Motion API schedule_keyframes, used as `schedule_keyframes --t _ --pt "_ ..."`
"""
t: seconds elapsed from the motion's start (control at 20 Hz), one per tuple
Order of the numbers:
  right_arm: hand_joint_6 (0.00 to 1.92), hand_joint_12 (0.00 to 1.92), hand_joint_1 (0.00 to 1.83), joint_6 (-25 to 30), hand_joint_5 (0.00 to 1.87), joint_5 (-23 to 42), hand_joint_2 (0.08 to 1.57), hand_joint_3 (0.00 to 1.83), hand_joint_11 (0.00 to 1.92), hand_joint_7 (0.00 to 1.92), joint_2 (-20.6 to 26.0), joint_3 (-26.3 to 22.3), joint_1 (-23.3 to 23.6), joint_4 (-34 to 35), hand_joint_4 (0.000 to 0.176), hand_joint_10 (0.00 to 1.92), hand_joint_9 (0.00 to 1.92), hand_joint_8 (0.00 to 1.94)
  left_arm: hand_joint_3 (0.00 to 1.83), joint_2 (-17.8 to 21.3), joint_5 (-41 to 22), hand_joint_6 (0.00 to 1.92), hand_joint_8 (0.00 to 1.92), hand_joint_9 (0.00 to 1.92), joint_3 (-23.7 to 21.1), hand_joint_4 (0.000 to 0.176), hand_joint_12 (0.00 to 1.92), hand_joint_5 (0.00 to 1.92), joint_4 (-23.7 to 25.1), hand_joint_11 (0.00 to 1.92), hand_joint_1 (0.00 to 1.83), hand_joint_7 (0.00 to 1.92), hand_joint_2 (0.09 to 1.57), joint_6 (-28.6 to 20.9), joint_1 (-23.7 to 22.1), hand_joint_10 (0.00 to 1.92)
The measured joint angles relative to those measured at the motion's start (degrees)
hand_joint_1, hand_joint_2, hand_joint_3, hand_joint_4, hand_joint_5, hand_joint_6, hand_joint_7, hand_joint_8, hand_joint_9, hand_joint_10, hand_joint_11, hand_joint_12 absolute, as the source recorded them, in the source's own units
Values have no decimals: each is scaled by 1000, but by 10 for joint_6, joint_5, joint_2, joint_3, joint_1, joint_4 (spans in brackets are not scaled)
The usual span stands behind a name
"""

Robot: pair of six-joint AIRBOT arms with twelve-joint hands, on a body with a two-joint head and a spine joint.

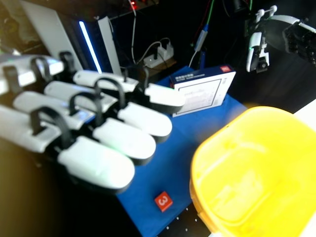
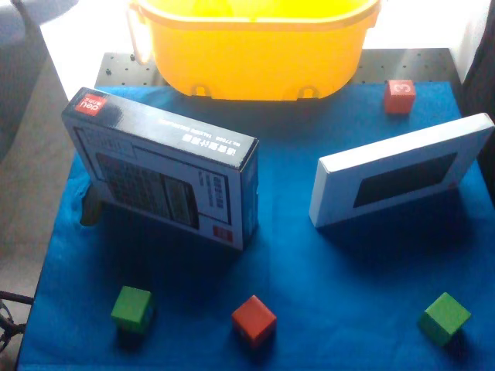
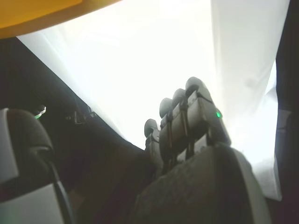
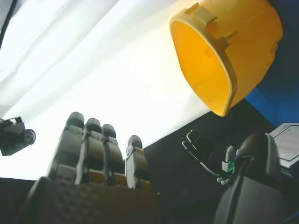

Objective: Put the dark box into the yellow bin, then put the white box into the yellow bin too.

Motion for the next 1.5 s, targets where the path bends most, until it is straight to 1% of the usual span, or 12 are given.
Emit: schedule_keyframes --t 0.25,0.3,0.35,0.45,0.65,0.85,1.0,1.1,1.2,1.25,1.4,1.5 --pt "1 834 30 0 359 0 1139 0 0 392 0 0 0 0 0 2 345 0 1 1 0 0 0 167 11 134 292 208 22 56 146 228 1083 -45 0 1" --pt "0 846 16 0 352 0 1168 10 0 388 -1 0 0 0 0 1 344 0 2 6 -1 0 0 203 11 97 247 253 34 88 234 263 1037 -68 0 0" --pt "4 850 19 0 361 0 1184 14 0 392 -1 0 0 0 0 2 347 2 0 15 -2 3 2 211 10 87 229 272 61 91 306 277 1003 -81 0 1" --pt "1 816 44 0 362 0 1179 4 0 394 -1 0 0 0 0 1 345 1 0 34 -5 0 0 179 0 41 169 200 96 79 351 229 940 -92 0 5" --pt "4 784 38 0 383 0 1190 5 1 404 -1 0 0 0 0 2 351 2 0 69 -12 6 5 234 -37 81 156 183 155 134 461 271 837 -95 0 7" --pt "3 741 67 0 379 0 1175 0 0 377 -2 0 -1 2 0 1 328 2 0 78 -14 0 0 214 -58 68 152 161 216 150 435 232 823 -96 0 1" --pt "0 740 30 0 364 0 1207 6 0 375 -8 0 -1 2 0 3 334 0 12 78 -3 0 0 151 -66 72 140 16 261 138 319 137 866 -100 0 0" --pt "0 710 52 0 360 1 1192 0 0 371 -10 0 -3 2 0 1 324 0 12 78 8 0 1 152 -71 97 141 0 282 141 294 132 873 -105 0 2" --pt "2 711 50 0 367 1 1193 0 0 379 -11 1 -7 4 0 3 328 3 16 78 19 0 4 163 -72 80 148 0 297 154 274 143 896 -110 0 5" --pt "2 745 28 0 374 -1 1188 0 0 387 -11 3 -10 7 0 4 336 3 21 78 30 0 2 104 -72 93 124 0 315 85 237 101 934 -115 0 0" --pt "0 731 38 0 371 -3 1180 0 0 383 -11 4 -10 9 0 0 326 0 8 79 50 0 8 127 -76 84 136 0 342 100 331 123 921 -122 0 8" --pt "5 729 23 0 382 -3 1172 0 0 391 -11 4 -10 9 0 3 330 4 0 79 60 0 2 128 -78 103 140 0 356 95 400 112 888 -125 0 7"
